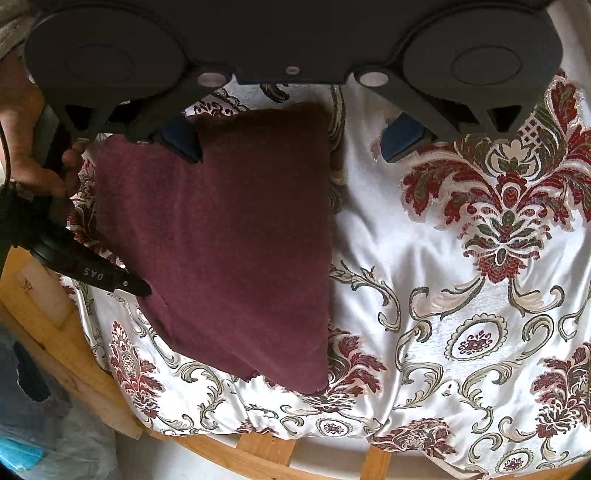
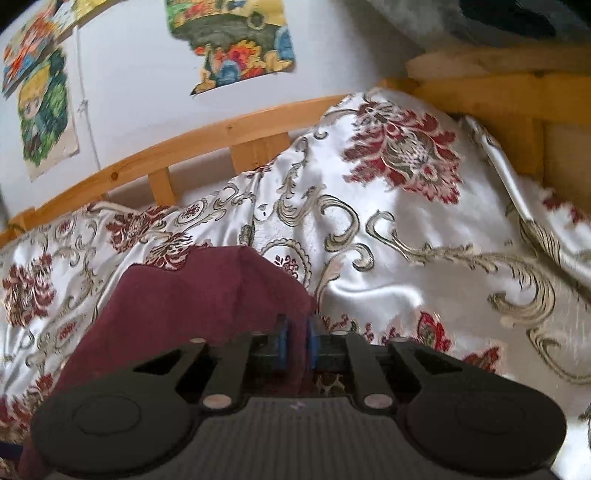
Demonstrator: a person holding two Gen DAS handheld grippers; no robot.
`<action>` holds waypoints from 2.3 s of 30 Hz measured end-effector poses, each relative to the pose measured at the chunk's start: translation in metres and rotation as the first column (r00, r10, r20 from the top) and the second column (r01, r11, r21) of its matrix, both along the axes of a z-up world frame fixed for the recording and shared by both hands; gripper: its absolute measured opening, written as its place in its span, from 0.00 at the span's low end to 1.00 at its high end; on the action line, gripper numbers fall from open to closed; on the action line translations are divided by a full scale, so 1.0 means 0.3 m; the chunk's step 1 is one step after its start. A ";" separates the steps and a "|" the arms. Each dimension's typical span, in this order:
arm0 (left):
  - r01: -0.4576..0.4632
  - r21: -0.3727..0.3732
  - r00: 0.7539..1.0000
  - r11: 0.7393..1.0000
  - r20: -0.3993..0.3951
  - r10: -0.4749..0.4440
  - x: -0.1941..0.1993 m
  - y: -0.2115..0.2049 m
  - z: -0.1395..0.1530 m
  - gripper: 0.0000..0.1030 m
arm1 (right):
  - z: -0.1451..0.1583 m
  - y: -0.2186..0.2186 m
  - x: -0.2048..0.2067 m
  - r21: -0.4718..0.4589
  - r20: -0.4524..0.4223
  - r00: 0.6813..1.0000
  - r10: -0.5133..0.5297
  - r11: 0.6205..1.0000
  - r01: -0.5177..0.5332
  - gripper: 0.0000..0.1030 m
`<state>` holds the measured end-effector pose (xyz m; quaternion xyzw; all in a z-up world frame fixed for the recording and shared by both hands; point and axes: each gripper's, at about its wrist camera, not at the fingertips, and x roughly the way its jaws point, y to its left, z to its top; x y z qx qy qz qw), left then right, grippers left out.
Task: Fold small clothes
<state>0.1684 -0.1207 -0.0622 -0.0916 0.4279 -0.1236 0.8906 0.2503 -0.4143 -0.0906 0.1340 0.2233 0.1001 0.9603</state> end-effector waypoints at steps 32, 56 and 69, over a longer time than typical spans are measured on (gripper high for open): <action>-0.003 0.008 1.000 1.000 0.008 0.003 -0.002 -0.003 -0.002 0.99 | -0.060 0.050 -0.005 0.090 -0.105 0.983 0.150 0.986 -0.141 0.98; -0.005 0.010 1.000 1.000 0.009 0.005 -0.002 -0.005 -0.002 0.99 | -0.065 0.056 -0.010 0.076 -0.109 0.983 0.148 0.987 -0.141 0.99; -0.001 -0.085 1.000 0.996 0.010 0.002 0.010 0.042 0.030 0.99 | -0.066 0.057 -0.011 0.075 -0.108 0.983 0.147 0.987 -0.139 0.99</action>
